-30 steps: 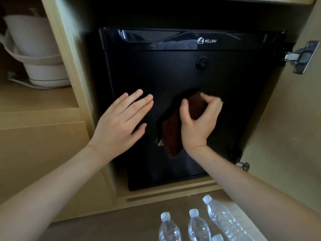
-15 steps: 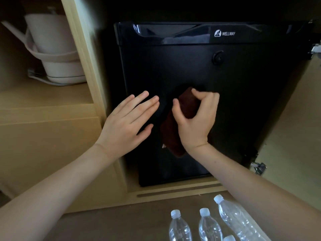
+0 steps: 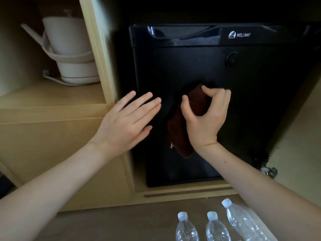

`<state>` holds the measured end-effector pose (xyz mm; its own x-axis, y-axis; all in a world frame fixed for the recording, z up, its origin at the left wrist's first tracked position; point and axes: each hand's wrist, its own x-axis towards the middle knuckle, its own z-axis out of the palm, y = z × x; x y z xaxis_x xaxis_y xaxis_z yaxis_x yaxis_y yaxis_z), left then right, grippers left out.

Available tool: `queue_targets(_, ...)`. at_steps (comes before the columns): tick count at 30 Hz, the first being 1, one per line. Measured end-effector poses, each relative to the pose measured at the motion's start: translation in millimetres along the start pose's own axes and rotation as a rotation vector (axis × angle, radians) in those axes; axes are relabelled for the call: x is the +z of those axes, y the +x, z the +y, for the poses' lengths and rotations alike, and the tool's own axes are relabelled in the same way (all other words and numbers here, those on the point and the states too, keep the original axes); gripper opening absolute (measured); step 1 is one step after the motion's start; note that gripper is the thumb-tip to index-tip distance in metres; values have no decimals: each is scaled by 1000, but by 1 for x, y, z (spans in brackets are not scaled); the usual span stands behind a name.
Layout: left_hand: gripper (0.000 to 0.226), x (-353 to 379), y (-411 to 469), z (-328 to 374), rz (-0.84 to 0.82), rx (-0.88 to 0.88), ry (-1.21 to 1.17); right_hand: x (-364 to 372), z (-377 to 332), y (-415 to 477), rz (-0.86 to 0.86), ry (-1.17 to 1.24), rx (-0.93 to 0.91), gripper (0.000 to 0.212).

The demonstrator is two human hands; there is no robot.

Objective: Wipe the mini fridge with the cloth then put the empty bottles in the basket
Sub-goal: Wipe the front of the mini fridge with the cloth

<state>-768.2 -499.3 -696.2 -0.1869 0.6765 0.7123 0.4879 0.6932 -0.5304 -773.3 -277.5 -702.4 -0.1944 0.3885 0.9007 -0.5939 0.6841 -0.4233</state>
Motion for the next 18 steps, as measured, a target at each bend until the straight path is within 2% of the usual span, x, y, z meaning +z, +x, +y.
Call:
queue_targets(2,52,-1,-2,-5,9,20,89,-3,6,-34,-66,0,23,35)
queue_targets(6,54,0,-3,-7,20,29,145,-23,23,-95,-399,-134,-26,41)
queue_targets(8,54,0,-3,-8,28,30,142,-25,21,-89,-446,-119,-20,38)
queue_targets(10,53,0,-3,-8,24,30,127,-17,10,-61,-347,-35,-2,34)
queue_targets(13,53,1,-3,-9,26,34,116,8,-11,-13,-41,73,7,31)
queue_targets(15,53,2,-4,-10,33,37,103,20,-19,-13,98,62,58,33)
queue_targets(18,54,4,-5,-9,46,31,109,23,-11,-73,125,41,167,36)
